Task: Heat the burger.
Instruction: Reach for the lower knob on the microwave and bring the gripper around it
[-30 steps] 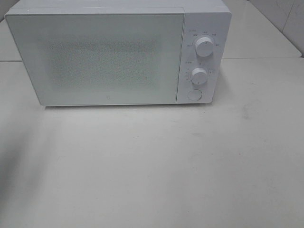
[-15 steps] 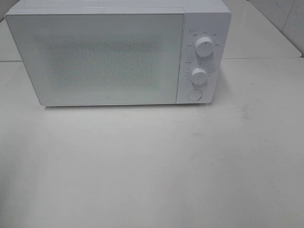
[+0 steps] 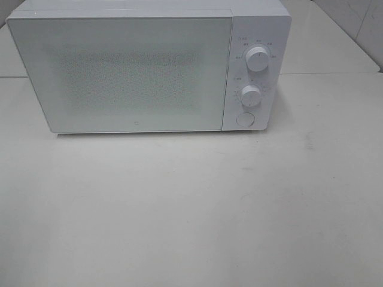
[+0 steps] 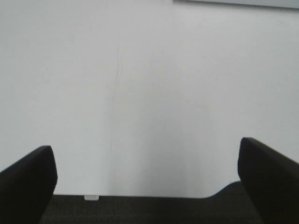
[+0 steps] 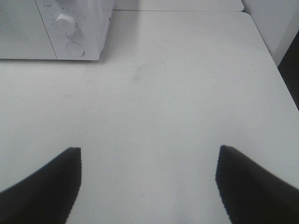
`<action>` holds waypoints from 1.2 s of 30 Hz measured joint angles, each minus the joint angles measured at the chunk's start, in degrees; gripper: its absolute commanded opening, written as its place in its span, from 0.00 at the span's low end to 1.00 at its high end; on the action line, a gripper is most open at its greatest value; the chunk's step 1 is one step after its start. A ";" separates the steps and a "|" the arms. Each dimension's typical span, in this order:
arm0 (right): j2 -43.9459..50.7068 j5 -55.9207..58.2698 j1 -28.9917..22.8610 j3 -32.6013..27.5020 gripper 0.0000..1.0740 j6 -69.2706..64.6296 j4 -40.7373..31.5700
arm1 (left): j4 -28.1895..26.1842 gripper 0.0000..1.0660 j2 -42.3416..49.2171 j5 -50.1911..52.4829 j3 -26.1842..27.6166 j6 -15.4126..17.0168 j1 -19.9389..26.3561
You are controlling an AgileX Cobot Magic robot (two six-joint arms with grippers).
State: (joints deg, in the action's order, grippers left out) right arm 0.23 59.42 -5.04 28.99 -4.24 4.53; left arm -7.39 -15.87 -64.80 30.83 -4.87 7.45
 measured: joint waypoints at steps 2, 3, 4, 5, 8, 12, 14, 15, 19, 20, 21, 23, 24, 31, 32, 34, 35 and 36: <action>0.00 0.00 0.00 0.00 0.71 0.00 0.00 | -0.40 0.97 2.81 0.11 -0.06 -0.34 0.00; 0.00 0.00 0.00 0.00 0.71 0.00 0.00 | -0.74 0.97 5.10 0.34 -0.06 -1.09 0.00; 0.00 0.00 0.00 0.00 0.71 0.00 0.00 | -0.74 0.97 5.10 0.34 -0.06 -1.09 0.00; 0.00 0.00 0.00 0.00 0.71 0.00 0.00 | -0.80 0.97 6.25 0.46 -0.06 -1.55 0.00; 0.00 0.00 0.00 0.00 0.71 0.00 0.00 | -0.92 0.97 8.88 2.64 -1.20 -2.29 0.00; 0.00 0.00 0.00 0.00 0.71 0.00 0.00 | -0.92 0.97 10.49 3.84 -2.06 -2.58 0.00; 0.00 0.00 0.00 0.00 0.71 0.00 0.00 | -0.92 0.97 11.40 4.24 -2.12 -2.58 0.00; 0.00 0.00 0.00 0.00 0.71 0.00 0.00 | -0.92 0.97 11.40 4.24 -2.12 -2.58 0.00; 0.00 0.00 0.00 0.00 0.71 0.00 0.00 | -0.92 0.97 12.61 4.24 -2.12 -2.58 0.00; 0.00 0.00 0.00 0.00 0.71 0.00 0.00 | -0.92 0.97 13.69 4.47 -2.12 -2.58 0.00; 0.00 0.00 0.00 0.00 0.71 0.00 0.00 | -0.92 0.97 13.69 4.47 -2.12 -2.58 0.00; 0.00 0.00 0.00 0.00 0.71 0.00 0.00 | -1.03 0.97 15.58 4.70 -2.12 -2.52 0.00; 0.00 0.00 0.00 0.00 0.71 0.00 0.00 | -1.03 0.97 15.58 4.70 -2.12 -2.52 0.00; 0.00 0.00 0.00 0.00 0.71 0.00 0.00 | -1.15 0.97 16.04 4.76 -2.12 -2.52 -0.40; 0.00 0.00 0.00 0.00 0.71 0.00 0.00 | -1.15 0.97 16.04 4.76 -2.12 -2.52 -1.66; 0.00 0.00 0.00 0.00 0.71 0.00 0.00 | -1.15 0.97 16.04 4.76 -2.12 -2.52 -2.29; 0.00 0.00 0.00 0.00 0.71 0.00 0.00 | -1.15 0.97 16.04 4.76 -2.12 -2.52 -3.50; 0.00 0.00 0.00 0.00 0.71 0.00 0.00 | -1.15 0.97 16.04 4.76 -2.12 -2.52 -3.50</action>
State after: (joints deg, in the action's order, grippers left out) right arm 0.23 59.42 -5.04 28.99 -4.24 4.53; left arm -8.54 0.17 -60.05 28.71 -7.39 3.95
